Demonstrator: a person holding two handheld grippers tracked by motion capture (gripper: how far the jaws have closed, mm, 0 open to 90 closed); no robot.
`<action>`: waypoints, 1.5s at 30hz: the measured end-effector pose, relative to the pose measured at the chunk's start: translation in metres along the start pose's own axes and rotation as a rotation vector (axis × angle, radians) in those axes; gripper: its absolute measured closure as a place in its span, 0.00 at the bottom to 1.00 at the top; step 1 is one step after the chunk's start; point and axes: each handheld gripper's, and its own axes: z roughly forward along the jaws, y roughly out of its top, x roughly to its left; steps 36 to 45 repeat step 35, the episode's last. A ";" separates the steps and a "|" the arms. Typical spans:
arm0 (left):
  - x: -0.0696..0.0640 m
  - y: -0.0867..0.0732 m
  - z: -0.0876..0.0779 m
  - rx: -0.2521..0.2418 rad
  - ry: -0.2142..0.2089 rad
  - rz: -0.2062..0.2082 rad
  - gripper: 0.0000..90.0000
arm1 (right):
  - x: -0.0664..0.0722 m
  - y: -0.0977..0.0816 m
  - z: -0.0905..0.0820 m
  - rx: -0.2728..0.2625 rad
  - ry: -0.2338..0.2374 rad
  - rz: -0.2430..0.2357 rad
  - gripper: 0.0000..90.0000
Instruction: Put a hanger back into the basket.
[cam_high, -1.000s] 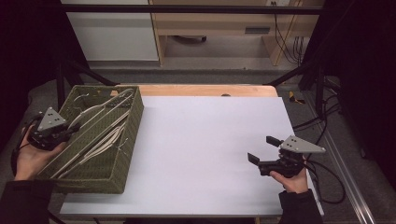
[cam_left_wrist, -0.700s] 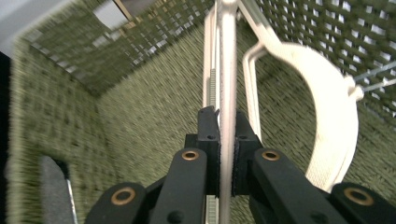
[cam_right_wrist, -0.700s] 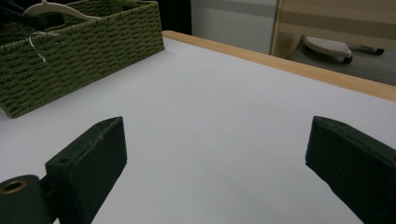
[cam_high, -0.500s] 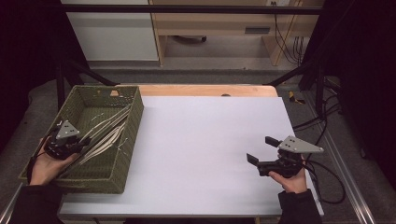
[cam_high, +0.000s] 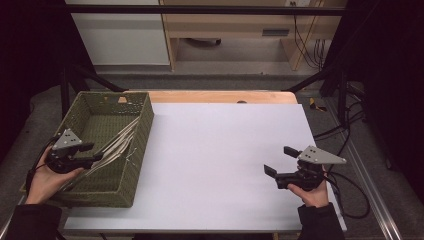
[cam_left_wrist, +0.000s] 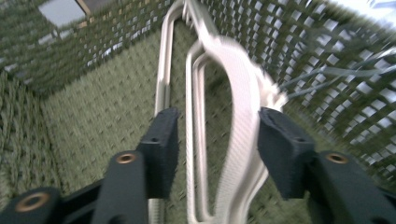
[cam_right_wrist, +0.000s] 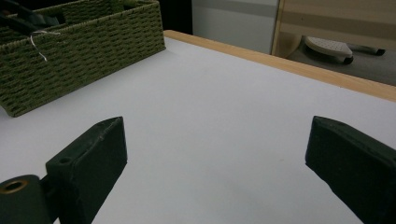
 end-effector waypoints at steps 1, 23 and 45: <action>-0.001 0.002 -0.002 -0.013 -0.001 -0.001 0.49 | 0.000 0.000 0.000 0.000 0.001 0.000 0.07; -0.110 0.079 -0.027 -0.468 -0.151 -0.096 0.13 | 0.000 0.000 -0.004 -0.025 0.001 0.007 0.06; -0.144 0.079 0.017 -0.432 -0.212 -0.119 0.12 | -0.002 0.001 -0.011 -0.057 0.016 0.021 0.05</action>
